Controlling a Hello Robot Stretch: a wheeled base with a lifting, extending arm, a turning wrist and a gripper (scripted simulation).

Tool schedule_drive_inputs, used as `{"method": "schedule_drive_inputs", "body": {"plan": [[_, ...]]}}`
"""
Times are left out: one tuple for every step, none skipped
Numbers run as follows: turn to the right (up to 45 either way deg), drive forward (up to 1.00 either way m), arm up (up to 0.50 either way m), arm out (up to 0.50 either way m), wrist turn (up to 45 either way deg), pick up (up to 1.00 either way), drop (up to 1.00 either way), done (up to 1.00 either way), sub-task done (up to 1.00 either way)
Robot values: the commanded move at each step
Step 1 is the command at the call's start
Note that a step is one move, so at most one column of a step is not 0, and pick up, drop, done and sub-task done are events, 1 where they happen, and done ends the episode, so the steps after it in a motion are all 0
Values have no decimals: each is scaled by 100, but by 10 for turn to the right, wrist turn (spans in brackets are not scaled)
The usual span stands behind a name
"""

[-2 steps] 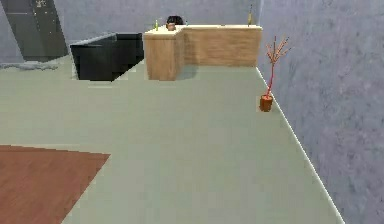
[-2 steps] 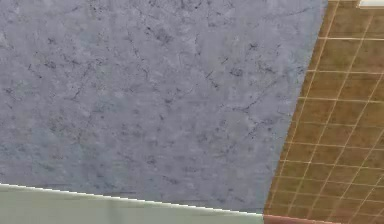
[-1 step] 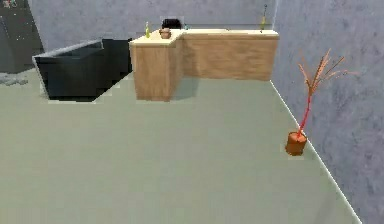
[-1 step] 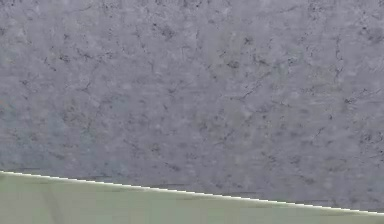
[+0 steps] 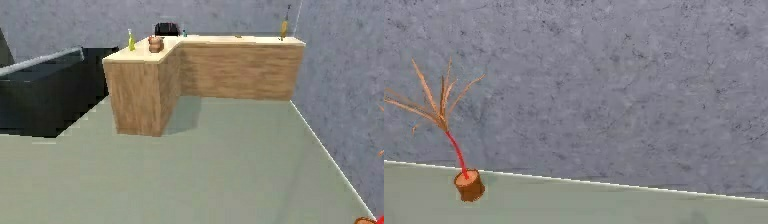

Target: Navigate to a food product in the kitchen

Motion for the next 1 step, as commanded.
{"method": "schedule_drive_inputs", "body": {"plan": [[0,55,0,0,0,0,0,0,0]]}}
